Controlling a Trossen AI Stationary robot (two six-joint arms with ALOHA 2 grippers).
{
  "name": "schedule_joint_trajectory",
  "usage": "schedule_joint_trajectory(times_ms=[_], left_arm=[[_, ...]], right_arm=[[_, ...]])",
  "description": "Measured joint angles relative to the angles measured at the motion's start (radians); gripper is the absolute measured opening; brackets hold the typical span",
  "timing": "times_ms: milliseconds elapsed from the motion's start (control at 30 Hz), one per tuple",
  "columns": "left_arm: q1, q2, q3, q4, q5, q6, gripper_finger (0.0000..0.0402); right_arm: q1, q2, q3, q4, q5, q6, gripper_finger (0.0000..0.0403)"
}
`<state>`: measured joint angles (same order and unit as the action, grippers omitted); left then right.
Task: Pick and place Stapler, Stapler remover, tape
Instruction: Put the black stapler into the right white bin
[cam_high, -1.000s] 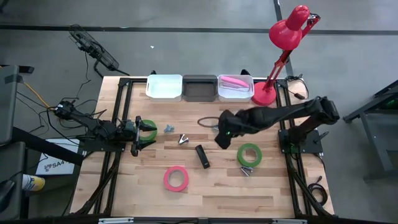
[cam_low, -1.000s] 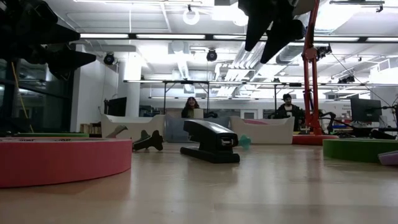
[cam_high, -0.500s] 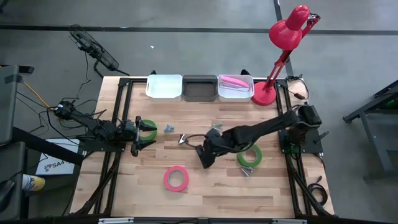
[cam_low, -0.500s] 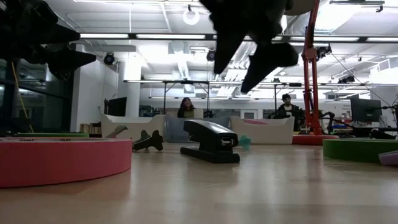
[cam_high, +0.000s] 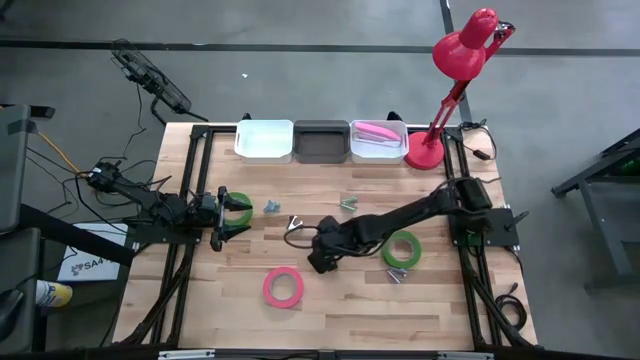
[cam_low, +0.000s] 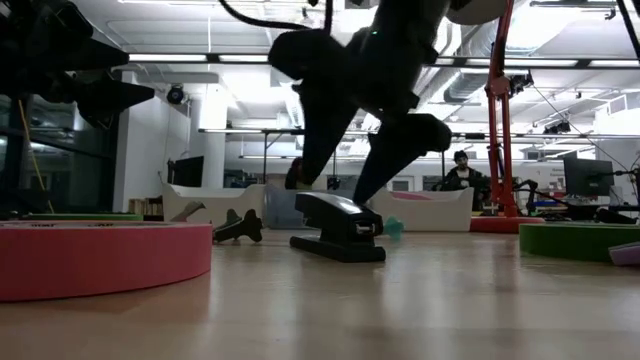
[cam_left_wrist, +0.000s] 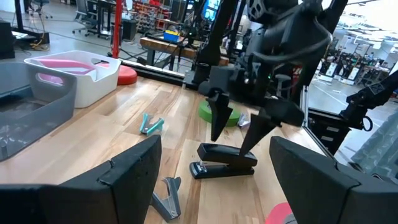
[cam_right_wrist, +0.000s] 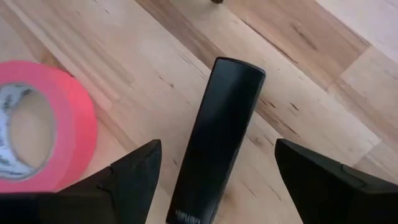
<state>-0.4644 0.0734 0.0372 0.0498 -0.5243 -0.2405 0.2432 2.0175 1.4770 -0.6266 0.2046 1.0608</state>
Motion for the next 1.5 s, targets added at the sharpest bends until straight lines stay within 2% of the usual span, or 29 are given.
schedule_joint_trajectory(times_ms=[300, 467, 733, 933, 1367, 1500], left_arm=[[0.000, 0.000, 0.000, 0.000, 0.000, 0.000, 0.0296], [0.000, 0.000, 0.000, 0.000, 0.000, 0.000, 0.0296], [0.000, 0.000, 0.000, 0.000, 0.000, 0.000, 0.0296], [0.000, 0.000, 0.000, 0.000, 0.000, 0.000, 0.0296], [0.000, 0.000, 0.000, 0.000, 0.000, 0.000, 0.0296], [0.000, 0.000, 0.000, 0.000, 0.000, 0.000, 0.0296]], right_arm=[[0.000, 0.098, 0.087, -0.076, -0.010, 0.038, 0.0305], [0.000, 0.142, 0.101, -0.083, -0.078, 0.049, 0.0305], [0.000, 0.153, 0.103, -0.092, -0.088, 0.049, 0.0300], [-0.001, 0.154, 0.103, -0.111, -0.107, 0.035, 0.0258], [-0.003, 0.154, 0.102, -0.138, -0.137, -0.057, 0.0127], [-0.003, 0.154, 0.102, -0.140, -0.146, -0.084, 0.0123]])
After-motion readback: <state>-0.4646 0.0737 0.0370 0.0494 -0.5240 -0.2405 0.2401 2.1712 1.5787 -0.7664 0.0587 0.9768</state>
